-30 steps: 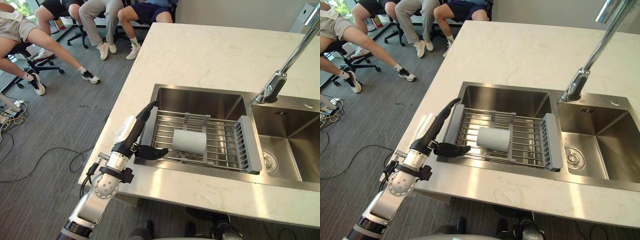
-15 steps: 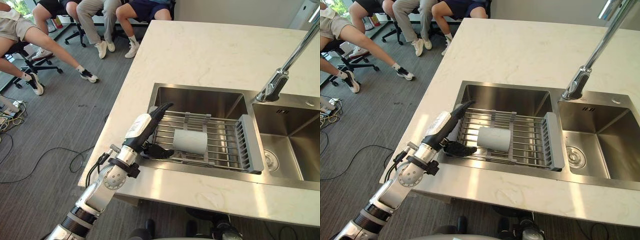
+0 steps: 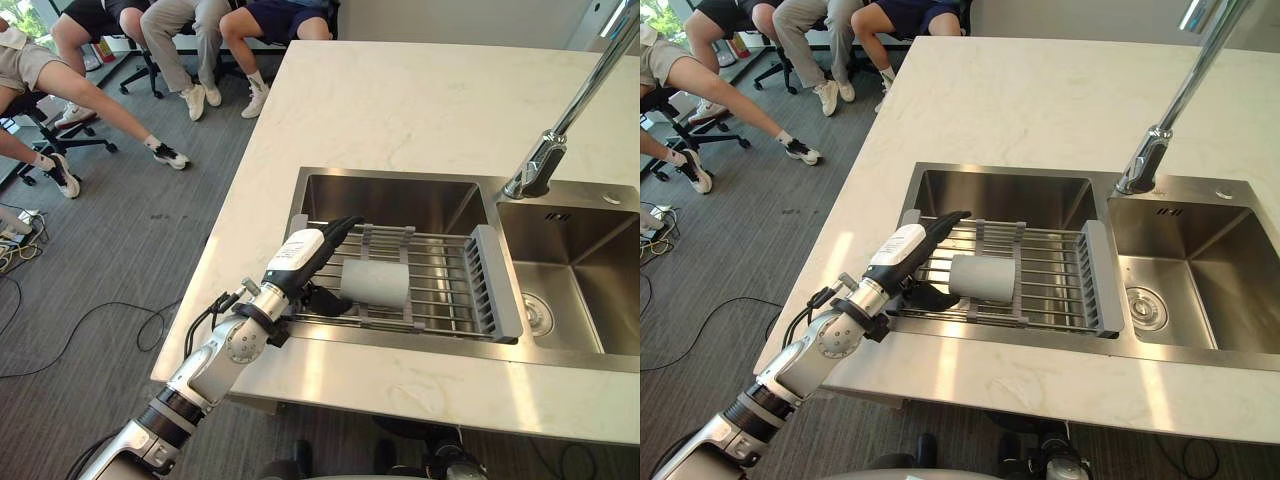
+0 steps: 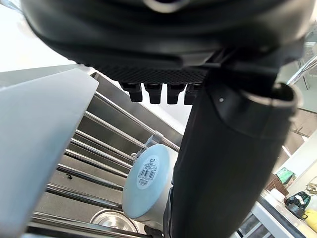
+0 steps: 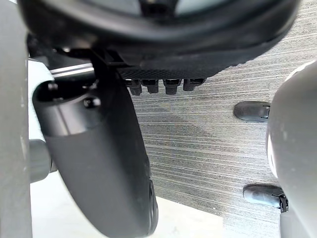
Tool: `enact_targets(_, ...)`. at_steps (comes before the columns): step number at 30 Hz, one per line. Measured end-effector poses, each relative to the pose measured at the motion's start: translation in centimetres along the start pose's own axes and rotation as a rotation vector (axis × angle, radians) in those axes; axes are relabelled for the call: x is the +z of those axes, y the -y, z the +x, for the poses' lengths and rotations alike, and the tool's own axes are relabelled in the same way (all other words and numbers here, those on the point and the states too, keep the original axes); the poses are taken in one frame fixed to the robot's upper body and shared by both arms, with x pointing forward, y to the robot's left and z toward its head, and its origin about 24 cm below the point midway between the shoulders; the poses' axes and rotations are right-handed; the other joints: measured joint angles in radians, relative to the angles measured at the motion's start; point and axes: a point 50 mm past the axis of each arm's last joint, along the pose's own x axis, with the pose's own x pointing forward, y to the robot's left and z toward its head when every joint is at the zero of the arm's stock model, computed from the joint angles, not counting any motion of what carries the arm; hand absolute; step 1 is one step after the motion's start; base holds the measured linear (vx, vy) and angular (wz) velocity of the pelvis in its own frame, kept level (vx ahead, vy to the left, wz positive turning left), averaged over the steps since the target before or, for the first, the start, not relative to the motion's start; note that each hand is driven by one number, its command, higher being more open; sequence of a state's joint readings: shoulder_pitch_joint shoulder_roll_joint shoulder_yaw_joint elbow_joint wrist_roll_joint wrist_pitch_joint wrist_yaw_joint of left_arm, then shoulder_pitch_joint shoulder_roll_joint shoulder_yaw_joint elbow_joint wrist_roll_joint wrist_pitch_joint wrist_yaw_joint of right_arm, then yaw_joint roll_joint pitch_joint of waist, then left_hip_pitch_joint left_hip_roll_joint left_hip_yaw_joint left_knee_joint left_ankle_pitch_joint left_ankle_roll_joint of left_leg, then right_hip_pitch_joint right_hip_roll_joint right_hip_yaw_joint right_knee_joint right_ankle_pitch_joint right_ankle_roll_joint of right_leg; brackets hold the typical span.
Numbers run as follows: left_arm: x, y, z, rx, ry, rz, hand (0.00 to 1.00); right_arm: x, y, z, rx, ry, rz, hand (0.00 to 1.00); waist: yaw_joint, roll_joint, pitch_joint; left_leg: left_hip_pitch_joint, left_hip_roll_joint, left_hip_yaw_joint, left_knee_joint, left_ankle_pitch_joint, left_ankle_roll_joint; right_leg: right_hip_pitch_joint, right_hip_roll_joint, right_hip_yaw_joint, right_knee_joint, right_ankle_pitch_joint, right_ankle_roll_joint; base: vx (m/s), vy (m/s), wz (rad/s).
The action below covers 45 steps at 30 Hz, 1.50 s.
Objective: Walk over to the sink, pick up the cup, carry it to the dishwasher, place the cup inside the dishwasher, then close the dishwasher door
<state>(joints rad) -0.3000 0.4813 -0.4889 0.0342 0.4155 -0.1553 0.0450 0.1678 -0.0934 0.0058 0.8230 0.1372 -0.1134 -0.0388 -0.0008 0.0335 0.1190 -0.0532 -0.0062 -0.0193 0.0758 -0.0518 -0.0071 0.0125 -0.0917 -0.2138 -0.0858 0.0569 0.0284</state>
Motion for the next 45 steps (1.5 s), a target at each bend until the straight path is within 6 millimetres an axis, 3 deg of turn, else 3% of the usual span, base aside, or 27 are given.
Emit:
enact_targets(18, -0.2, 1.1, 2.1, -0.108, 0.002, 0.113, 1.00, 0.6, 0.1, 0.1, 0.002, 0.020, 0.004, 1.00, -0.041, 0.010, 0.022, 0.001, -0.002, 0.002, -0.010, 0.003, 0.001, -0.004, -0.003, 0.000, 0.000, 0.001, 0.002, 0.00, 0.000, 0.00)
enact_targets(19, -0.1, 1.0, 2.2, -0.110, 0.005, 0.115, 0.00, 0.6, 0.2, 0.1, 0.002, 0.021, 0.010, 1.00, -0.041, 0.011, 0.025, 0.001, -0.002, 0.002, -0.010, 0.003, 0.002, -0.004, -0.003, 0.000, 0.000, 0.001, 0.002, 0.00, 0.000, 0.00)
enact_targets(38, 0.0, 1.1, 2.8, -0.144, 0.014, 0.164, 0.00, 0.7, 0.3, 0.2, 0.007, 0.020, 0.028, 1.00, -0.061, 0.012, 0.033, 0.017, -0.005, 0.004, -0.037, 0.014, 0.005, 0.000, -0.008, 0.000, -0.003, 0.004, 0.007, 0.00, 0.000, 0.00)
enact_targets(45, -0.1, 0.8, 2.4, -0.112, -0.003, 0.081, 0.00, 0.6, 0.2, 0.2, 0.009, 0.017, 0.028, 1.00, -0.066, 0.010, 0.035, 0.020, -0.004, 0.004, -0.039, 0.014, 0.005, 0.004, -0.007, 0.001, -0.001, 0.005, 0.009, 0.00, 0.000, 0.00)
